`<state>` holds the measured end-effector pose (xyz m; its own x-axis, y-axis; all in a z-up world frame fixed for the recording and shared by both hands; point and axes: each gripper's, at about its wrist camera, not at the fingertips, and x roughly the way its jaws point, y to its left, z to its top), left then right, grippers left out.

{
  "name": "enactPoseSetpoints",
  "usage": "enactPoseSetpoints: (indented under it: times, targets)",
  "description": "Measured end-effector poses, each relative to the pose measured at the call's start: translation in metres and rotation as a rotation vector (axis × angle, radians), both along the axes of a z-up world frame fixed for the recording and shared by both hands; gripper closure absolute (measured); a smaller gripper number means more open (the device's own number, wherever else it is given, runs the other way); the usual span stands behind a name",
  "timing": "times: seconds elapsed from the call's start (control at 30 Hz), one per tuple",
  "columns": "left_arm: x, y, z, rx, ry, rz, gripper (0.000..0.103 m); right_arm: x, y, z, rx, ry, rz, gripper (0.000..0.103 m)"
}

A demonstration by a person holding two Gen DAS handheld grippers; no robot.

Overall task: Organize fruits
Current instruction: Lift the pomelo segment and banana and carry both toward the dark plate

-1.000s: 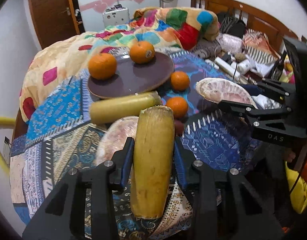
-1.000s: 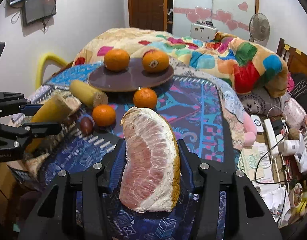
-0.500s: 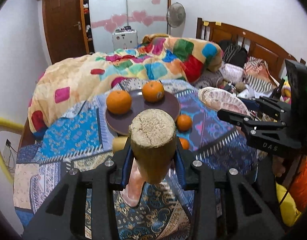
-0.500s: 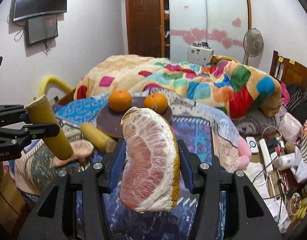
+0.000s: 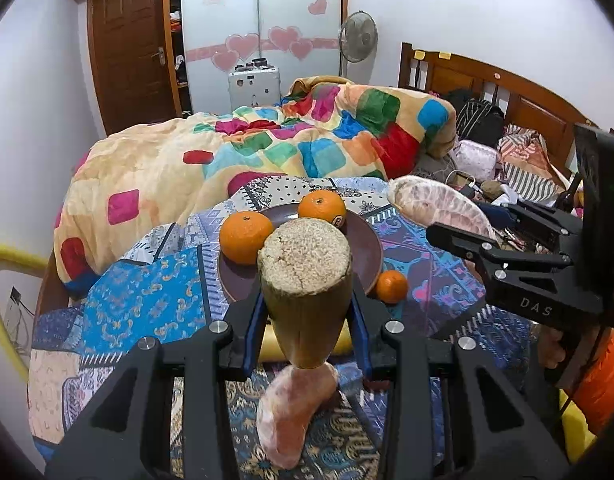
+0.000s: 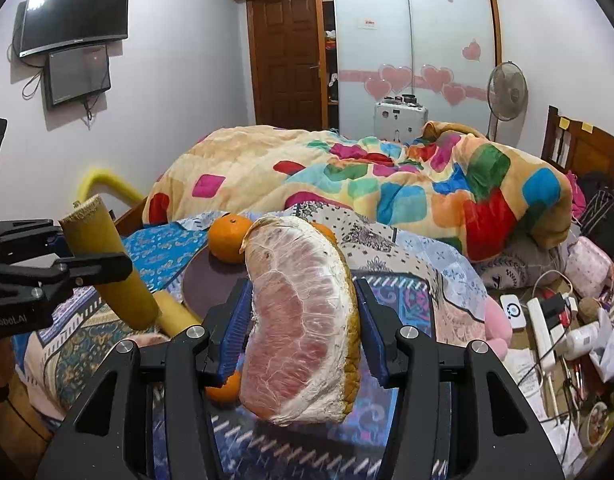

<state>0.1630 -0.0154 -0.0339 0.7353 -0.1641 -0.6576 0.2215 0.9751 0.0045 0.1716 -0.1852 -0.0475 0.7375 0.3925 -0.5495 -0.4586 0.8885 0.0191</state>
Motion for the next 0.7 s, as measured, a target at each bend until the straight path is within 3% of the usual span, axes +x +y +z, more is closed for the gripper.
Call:
enactPoseSetpoints:
  times: [0.7]
  targets:
    - [0.090, -0.004, -0.041, -0.010, 0.095, -0.044, 0.066, 0.052, 0.019, -0.025, -0.058, 0.030, 0.017, 0.056]
